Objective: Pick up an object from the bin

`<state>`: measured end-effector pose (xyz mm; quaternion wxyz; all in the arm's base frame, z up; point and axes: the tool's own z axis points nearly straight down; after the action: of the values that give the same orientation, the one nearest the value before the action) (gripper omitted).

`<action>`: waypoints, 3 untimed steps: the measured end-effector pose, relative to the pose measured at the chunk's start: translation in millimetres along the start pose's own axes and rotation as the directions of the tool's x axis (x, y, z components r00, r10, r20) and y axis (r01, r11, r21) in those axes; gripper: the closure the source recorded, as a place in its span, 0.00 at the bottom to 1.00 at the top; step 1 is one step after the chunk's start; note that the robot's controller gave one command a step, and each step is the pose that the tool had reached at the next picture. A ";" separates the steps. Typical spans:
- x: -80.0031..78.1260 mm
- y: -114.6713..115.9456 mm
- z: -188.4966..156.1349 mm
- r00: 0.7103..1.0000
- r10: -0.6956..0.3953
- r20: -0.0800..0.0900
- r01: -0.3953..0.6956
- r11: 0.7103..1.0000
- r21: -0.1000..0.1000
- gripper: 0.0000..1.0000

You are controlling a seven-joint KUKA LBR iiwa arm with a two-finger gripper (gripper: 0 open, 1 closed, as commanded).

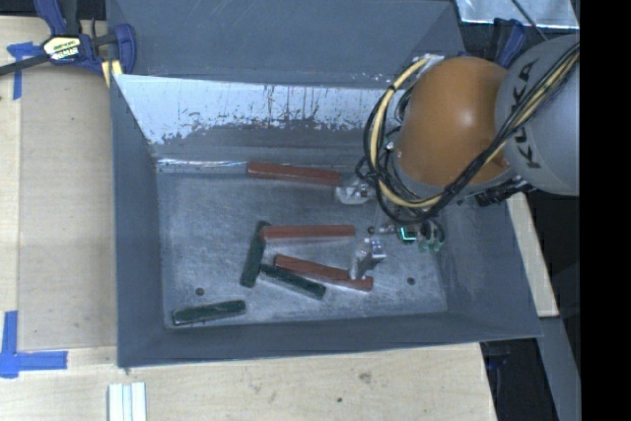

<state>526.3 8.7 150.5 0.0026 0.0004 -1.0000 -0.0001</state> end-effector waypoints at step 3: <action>-40.7 40.8 66.2 0.990 -0.140 -0.005 0.140 0.990 0.012 1.00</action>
Offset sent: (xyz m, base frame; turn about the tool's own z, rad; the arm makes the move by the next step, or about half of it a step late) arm -0.0154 -0.0125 -0.0317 -0.1396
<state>566.6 49.5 84.1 0.0046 0.0704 -0.9975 0.0056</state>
